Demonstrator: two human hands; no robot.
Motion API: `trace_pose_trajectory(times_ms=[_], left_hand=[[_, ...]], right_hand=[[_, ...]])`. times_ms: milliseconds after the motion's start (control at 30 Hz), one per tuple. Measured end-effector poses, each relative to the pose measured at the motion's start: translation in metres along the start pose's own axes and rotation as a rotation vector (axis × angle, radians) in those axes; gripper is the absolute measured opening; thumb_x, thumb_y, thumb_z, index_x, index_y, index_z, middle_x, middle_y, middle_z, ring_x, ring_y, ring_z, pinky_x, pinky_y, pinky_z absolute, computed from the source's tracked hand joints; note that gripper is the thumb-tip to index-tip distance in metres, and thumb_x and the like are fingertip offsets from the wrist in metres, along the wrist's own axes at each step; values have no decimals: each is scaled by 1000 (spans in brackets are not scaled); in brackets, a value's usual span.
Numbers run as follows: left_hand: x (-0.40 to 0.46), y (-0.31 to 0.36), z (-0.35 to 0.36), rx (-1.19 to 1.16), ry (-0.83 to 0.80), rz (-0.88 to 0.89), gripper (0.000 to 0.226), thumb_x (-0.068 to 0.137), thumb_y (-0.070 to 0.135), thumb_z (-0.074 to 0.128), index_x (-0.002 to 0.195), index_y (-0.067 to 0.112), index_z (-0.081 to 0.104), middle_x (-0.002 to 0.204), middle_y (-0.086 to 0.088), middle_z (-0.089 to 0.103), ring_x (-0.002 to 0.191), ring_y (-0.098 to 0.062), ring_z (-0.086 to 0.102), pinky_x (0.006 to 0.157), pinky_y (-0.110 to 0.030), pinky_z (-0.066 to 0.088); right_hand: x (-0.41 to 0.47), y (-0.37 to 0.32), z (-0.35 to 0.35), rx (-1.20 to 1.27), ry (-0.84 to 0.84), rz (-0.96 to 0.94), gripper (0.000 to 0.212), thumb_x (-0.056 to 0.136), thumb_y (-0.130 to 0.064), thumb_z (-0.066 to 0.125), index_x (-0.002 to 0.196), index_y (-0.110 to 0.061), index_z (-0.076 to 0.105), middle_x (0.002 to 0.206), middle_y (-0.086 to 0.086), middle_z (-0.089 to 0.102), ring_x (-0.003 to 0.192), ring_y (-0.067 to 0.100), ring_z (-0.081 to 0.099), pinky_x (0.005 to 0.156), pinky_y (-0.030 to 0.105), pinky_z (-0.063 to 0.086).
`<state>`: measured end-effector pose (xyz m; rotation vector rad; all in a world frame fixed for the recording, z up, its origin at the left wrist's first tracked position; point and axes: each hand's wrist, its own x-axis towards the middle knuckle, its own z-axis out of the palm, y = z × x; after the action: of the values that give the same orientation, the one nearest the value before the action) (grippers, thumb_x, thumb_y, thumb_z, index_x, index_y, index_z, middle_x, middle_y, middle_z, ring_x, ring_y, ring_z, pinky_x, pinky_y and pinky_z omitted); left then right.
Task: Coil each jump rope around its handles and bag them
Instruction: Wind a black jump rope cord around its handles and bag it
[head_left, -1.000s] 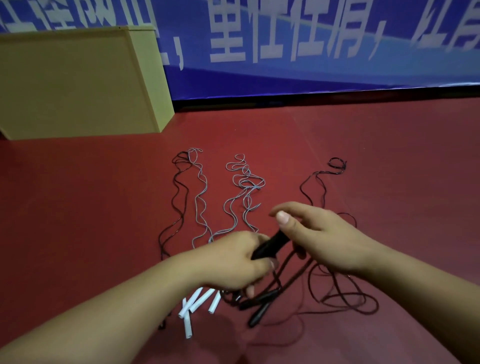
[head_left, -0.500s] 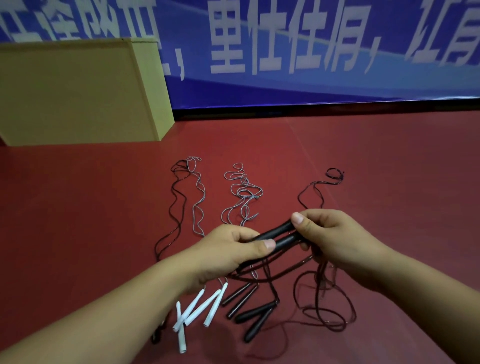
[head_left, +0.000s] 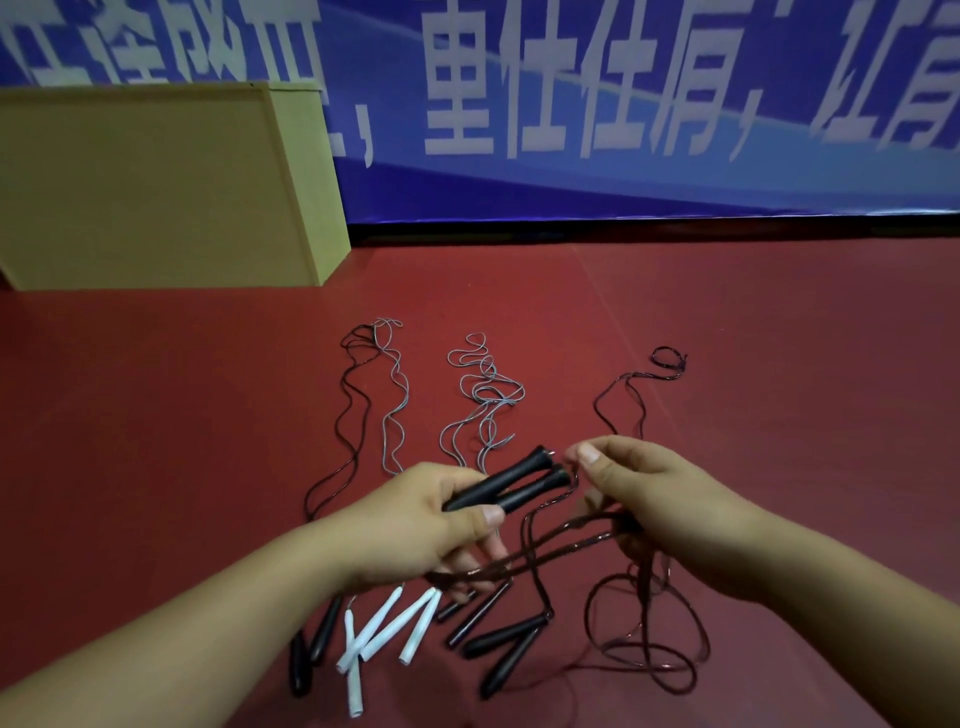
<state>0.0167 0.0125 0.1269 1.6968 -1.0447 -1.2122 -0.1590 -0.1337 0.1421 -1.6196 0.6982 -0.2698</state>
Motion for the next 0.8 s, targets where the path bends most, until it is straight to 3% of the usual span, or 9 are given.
trace_pose_trajectory(times_ms=[100, 200, 300, 367, 500, 667, 800], left_hand=[[-2, -2, -13, 92, 58, -3, 12, 102, 16, 50, 108, 7, 55, 79, -6, 69, 54, -24, 65, 47, -29, 54], [-2, -2, -19, 151, 60, -9, 17, 102, 16, 50, 113, 4, 53, 80, -8, 66, 53, -24, 64, 45, -29, 52], [-1, -4, -21, 185, 59, -37, 12, 102, 15, 51, 107, 4, 54, 77, -9, 62, 63, -26, 68, 57, -36, 59], [-1, -6, -24, 209, 85, -59, 9, 102, 12, 50, 102, 6, 55, 76, -9, 63, 71, -28, 71, 65, -39, 61], [-1, -12, -31, 248, 121, -89, 9, 102, 11, 49, 106, 7, 56, 87, -12, 70, 85, -33, 74, 73, -46, 62], [-1, -16, -37, 457, 135, -108, 10, 99, 16, 54, 100, 19, 63, 94, 0, 74, 91, -28, 72, 74, -42, 62], [-2, -14, -38, 574, 136, -119, 9, 99, 19, 53, 100, 19, 63, 88, 4, 75, 78, -14, 69, 71, -29, 55]], right_hand=[[-1, -1, -18, -94, -69, 34, 28, 97, -35, 49, 112, -17, 63, 74, 4, 59, 48, 12, 43, 45, 20, 36], [0, 0, -27, -261, -174, 11, 25, 96, -31, 53, 109, -13, 65, 78, 6, 63, 50, 14, 46, 48, 22, 37], [2, -2, -27, -396, -251, -25, 17, 92, -26, 64, 104, -15, 67, 76, 3, 68, 54, 10, 50, 53, 25, 40], [6, 0, -28, -461, -262, -48, 13, 87, -16, 71, 100, -16, 69, 70, -4, 62, 56, 6, 50, 55, 19, 43], [8, 7, -29, -543, -313, -73, 9, 86, -13, 72, 91, -20, 69, 73, -7, 60, 63, 3, 51, 62, 17, 44], [8, 11, -27, -530, -392, -27, 7, 87, -22, 71, 93, -22, 66, 77, -5, 61, 69, 7, 55, 69, 26, 45], [6, 10, -22, -427, -404, -6, 7, 92, -22, 65, 94, -15, 66, 70, -2, 54, 62, 10, 51, 60, 21, 43]])
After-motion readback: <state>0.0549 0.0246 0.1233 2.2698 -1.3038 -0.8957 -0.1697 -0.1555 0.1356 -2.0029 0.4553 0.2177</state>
